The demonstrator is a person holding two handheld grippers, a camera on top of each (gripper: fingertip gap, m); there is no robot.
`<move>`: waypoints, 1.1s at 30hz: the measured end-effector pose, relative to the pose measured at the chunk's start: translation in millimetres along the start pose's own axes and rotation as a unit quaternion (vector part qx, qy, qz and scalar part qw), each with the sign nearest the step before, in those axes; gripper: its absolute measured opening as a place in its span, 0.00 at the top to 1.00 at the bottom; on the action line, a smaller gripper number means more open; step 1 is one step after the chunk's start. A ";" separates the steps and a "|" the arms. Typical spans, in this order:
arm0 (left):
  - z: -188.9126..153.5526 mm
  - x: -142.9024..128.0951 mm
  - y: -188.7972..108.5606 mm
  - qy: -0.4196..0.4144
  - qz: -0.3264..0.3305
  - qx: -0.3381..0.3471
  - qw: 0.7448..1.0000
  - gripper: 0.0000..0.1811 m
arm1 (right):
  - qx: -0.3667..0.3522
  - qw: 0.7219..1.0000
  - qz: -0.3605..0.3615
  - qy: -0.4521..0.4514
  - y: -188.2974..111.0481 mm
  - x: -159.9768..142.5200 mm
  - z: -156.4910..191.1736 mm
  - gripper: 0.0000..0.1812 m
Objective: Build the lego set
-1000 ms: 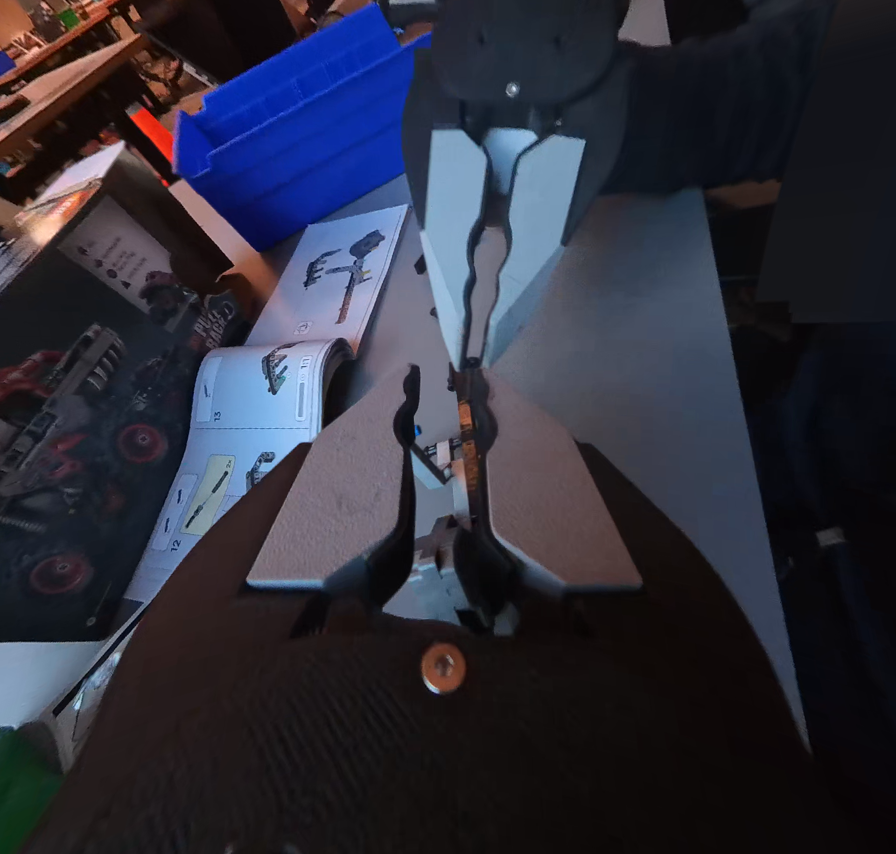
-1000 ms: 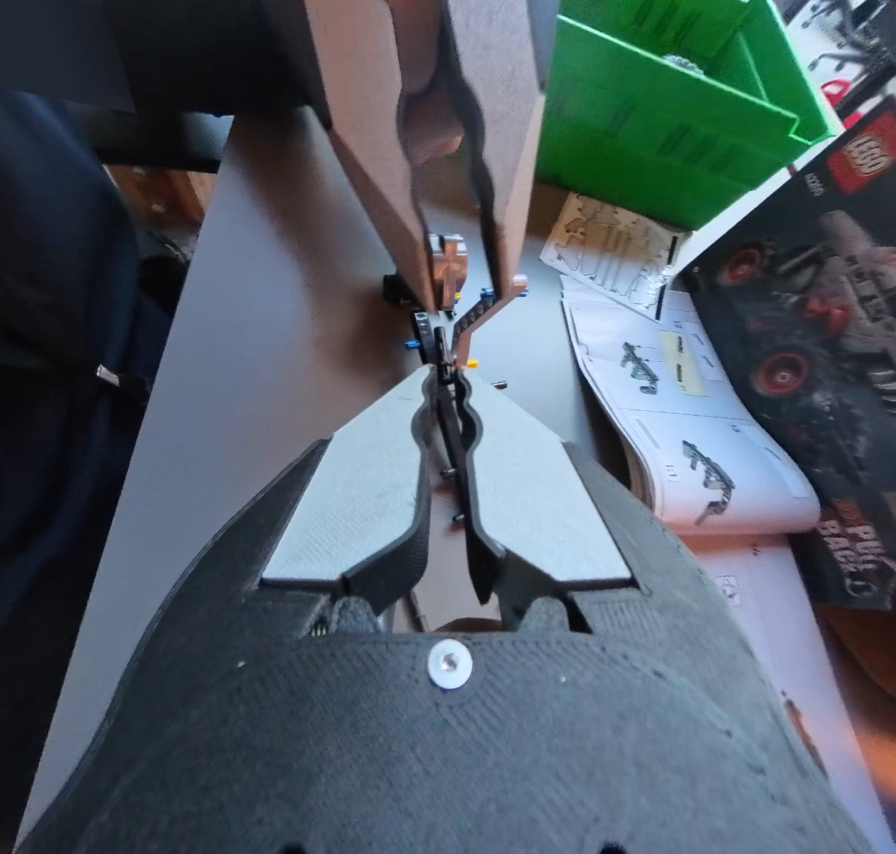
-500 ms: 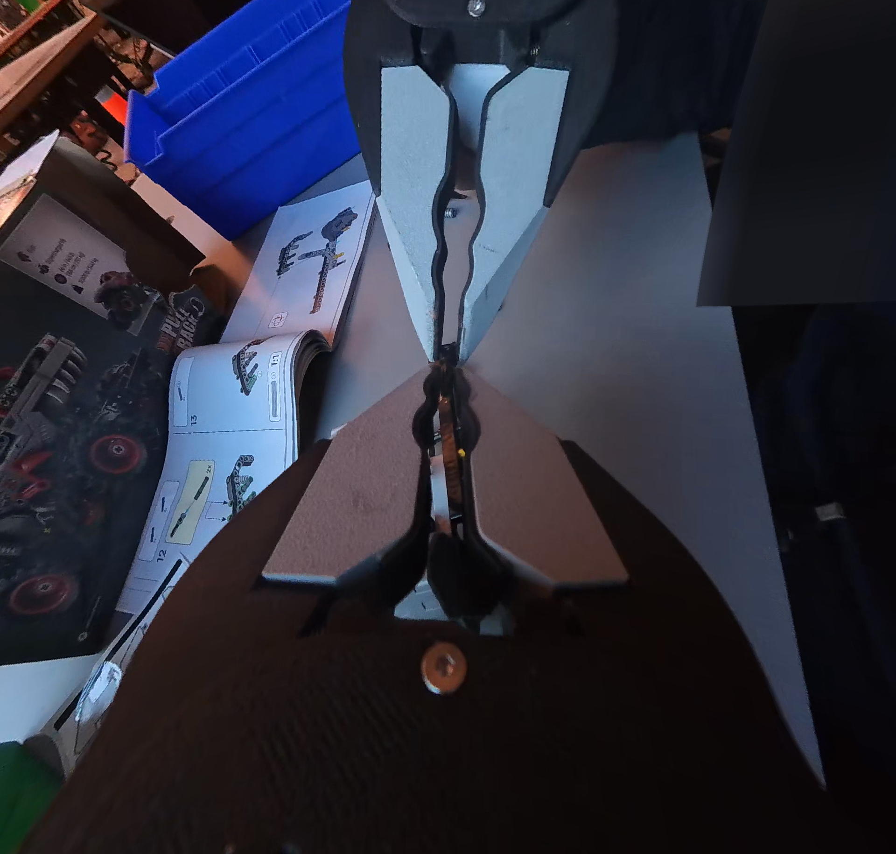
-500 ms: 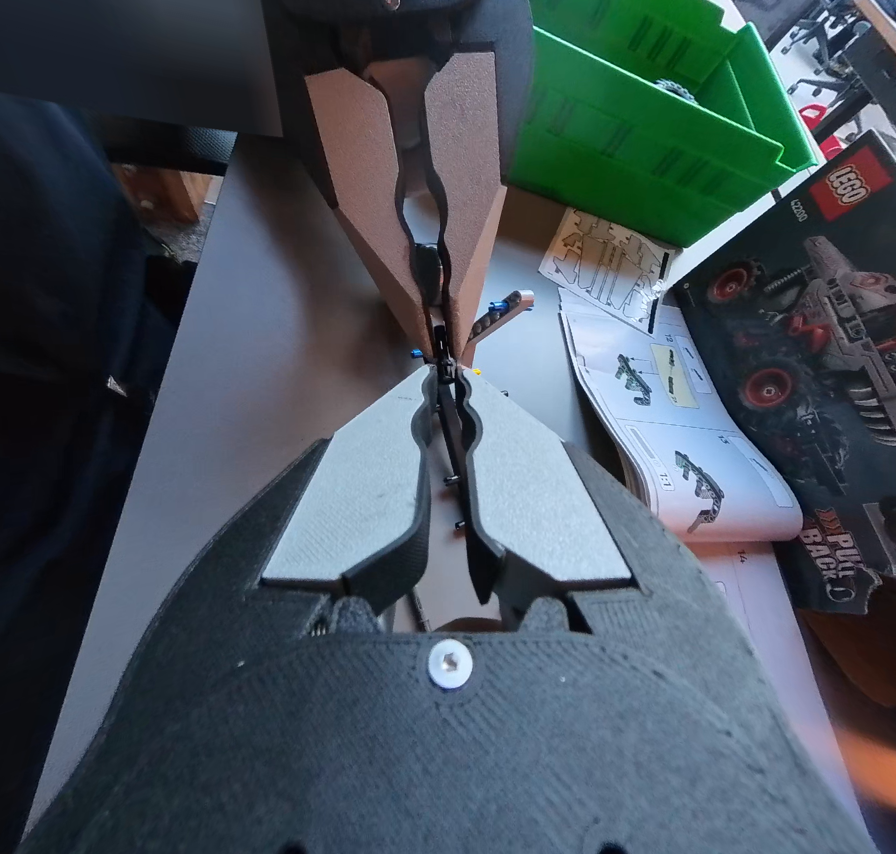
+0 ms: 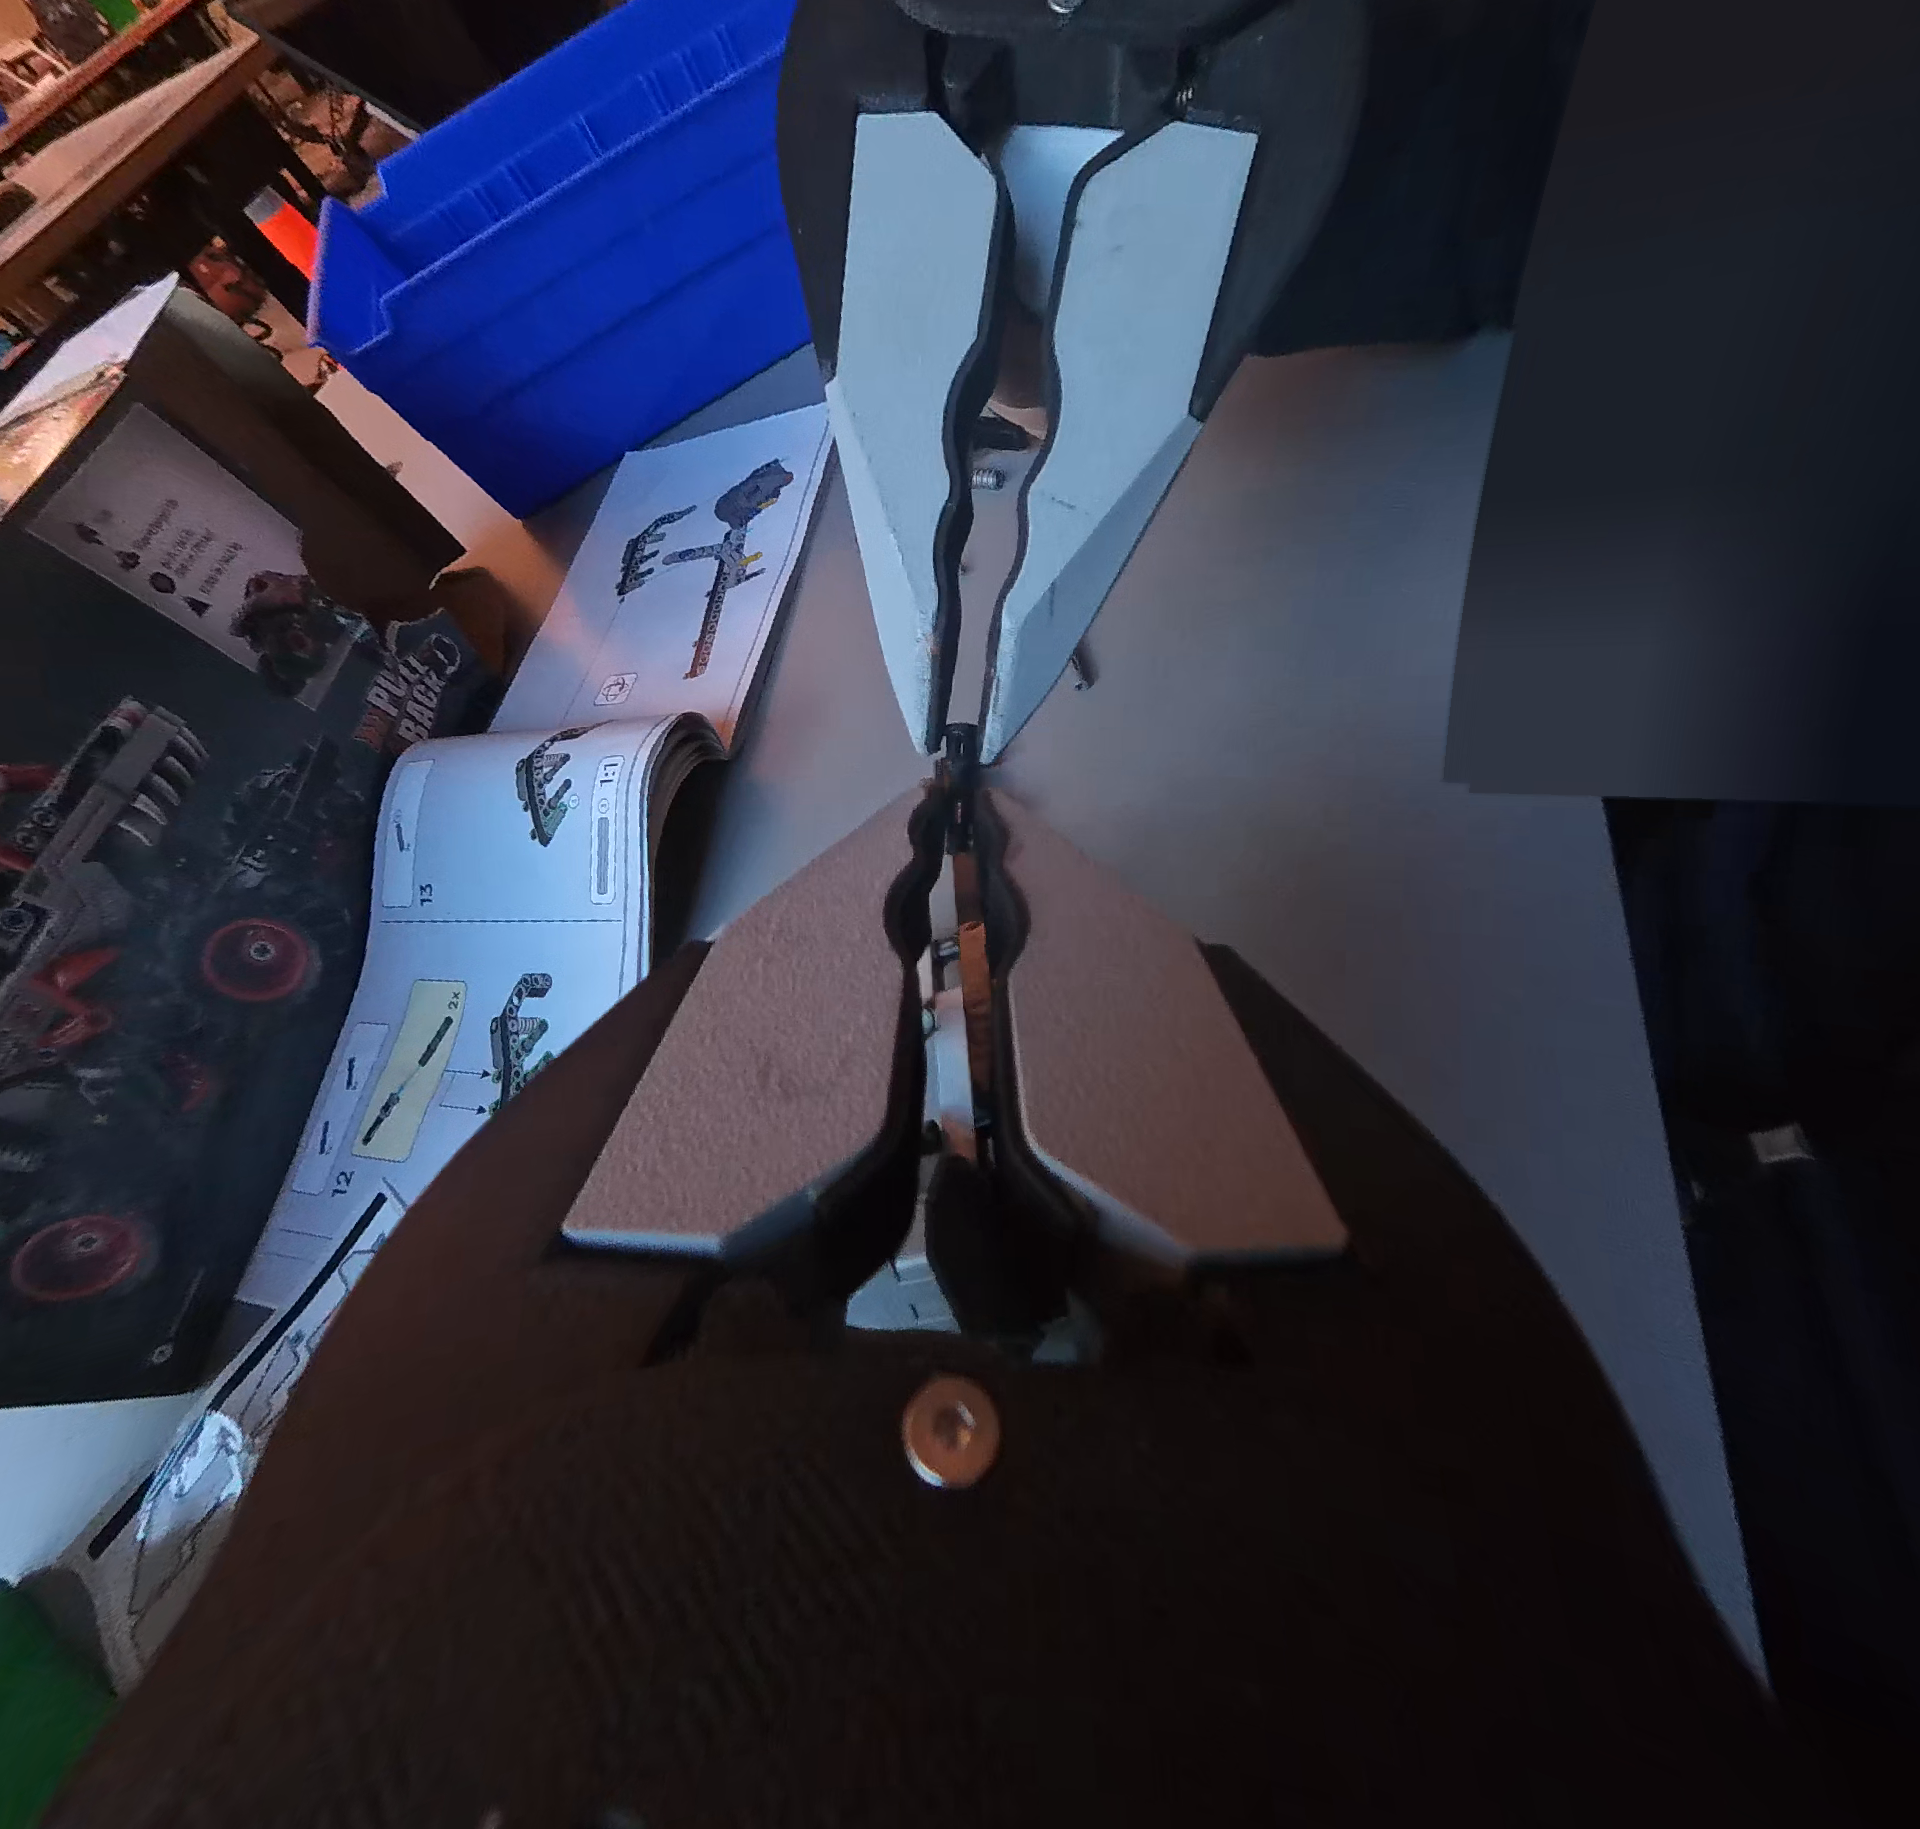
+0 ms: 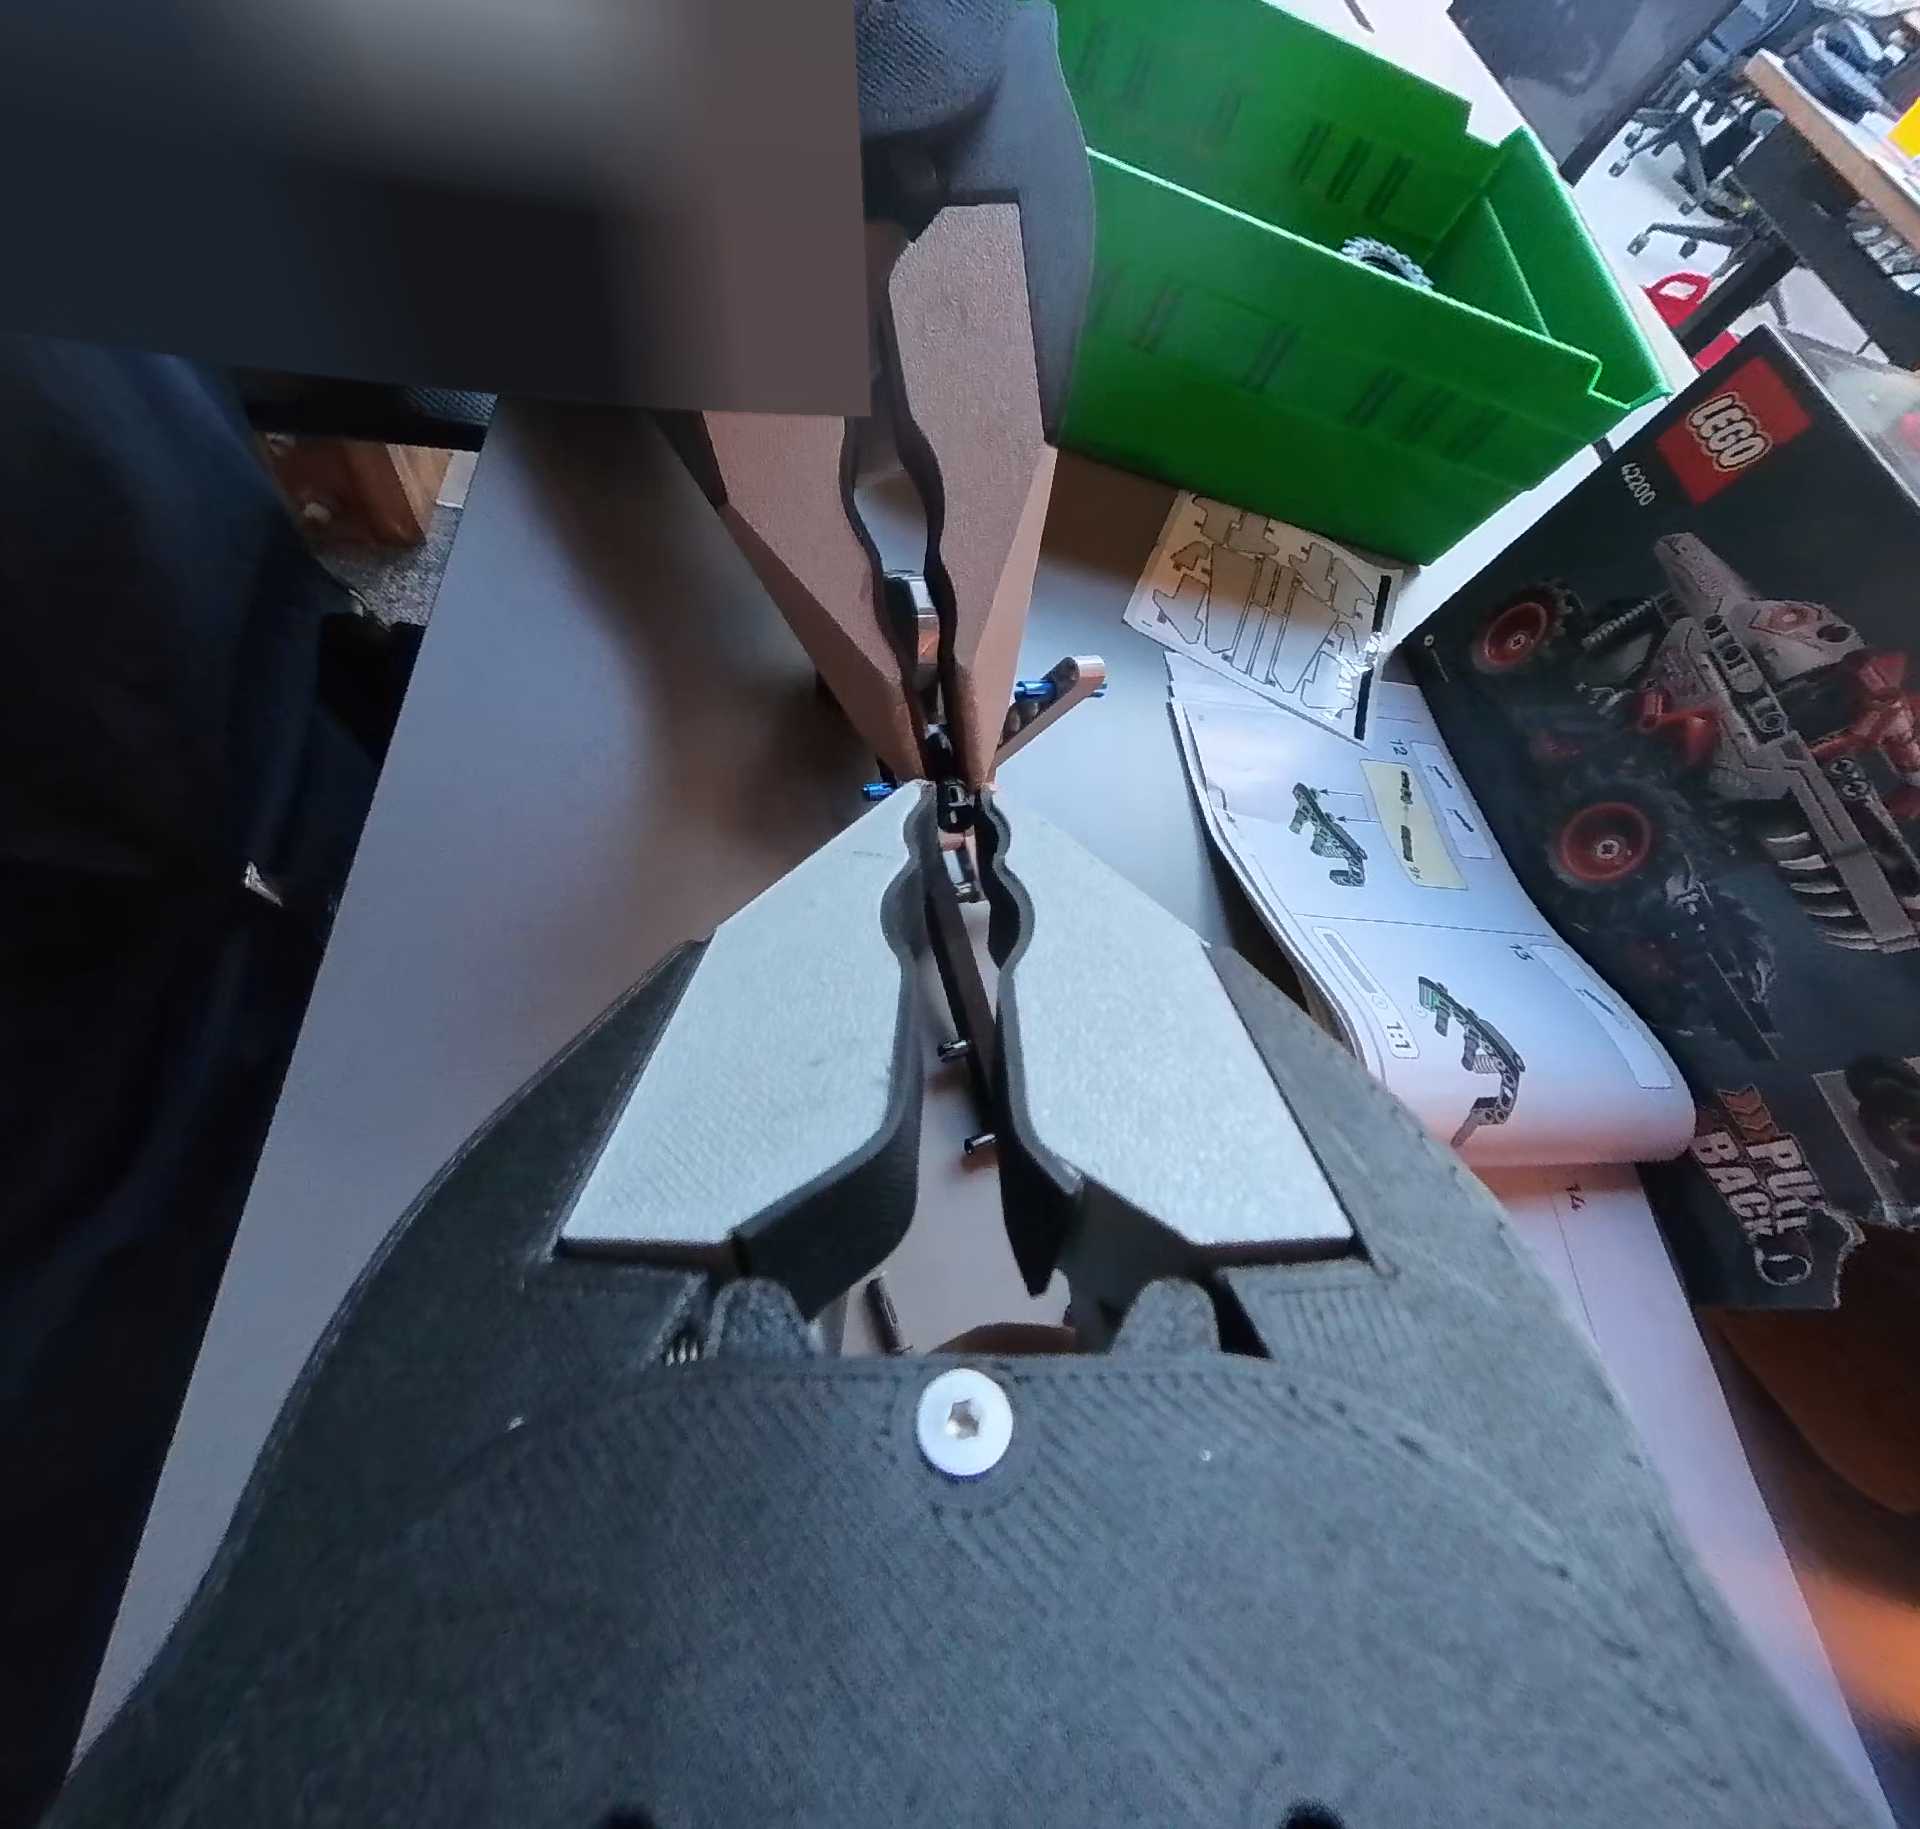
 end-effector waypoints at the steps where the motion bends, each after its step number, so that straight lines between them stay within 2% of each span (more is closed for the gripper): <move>1: 0.1 0.1 0.0 0.000 0.000 0.001 1.000 1.00 | -0.001 1.000 0.000 0.000 0.0 -0.1 -0.1 0.98; 14: 1.1 2.4 -2.0 -0.001 -0.013 0.007 1.000 0.99 | -0.009 1.000 -0.010 -0.001 -4.2 0.0 -2.3 0.98; 17: 3.6 2.8 -3.6 -0.003 -0.019 0.017 1.000 0.99 | -0.021 1.000 -0.004 -0.005 -14.8 -3.5 -7.8 0.98; 20: 6.9 3.7 -5.9 -0.010 -0.027 0.023 0.999 1.00 | -0.041 0.999 0.007 -0.004 -38.6 -14.0 -17.3 0.97; 23: 7.5 3.9 -6.2 -0.011 -0.029 0.021 0.999 1.00 | 0.018 0.998 0.050 0.013 -53.5 -36.1 -13.6 0.94; 26: 6.4 2.4 -4.2 -0.010 -0.022 0.016 1.000 1.00 | 0.050 0.993 0.106 -0.004 -55.8 -59.3 -2.4 0.95; 33: 2.9 -0.7 1.6 -0.011 0.001 0.002 1.000 1.00 | 0.114 0.984 0.132 0.018 -49.4 -76.8 10.5 0.95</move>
Point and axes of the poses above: each gripper's, where its closed fingertips meet, y out along the fingers, x out of its top, z = x × y across the jaws, the point moved 10 cm from there along -y, back along the fingers, and after that the axes turned 15 degrees about -y, right-handed, at the moved point
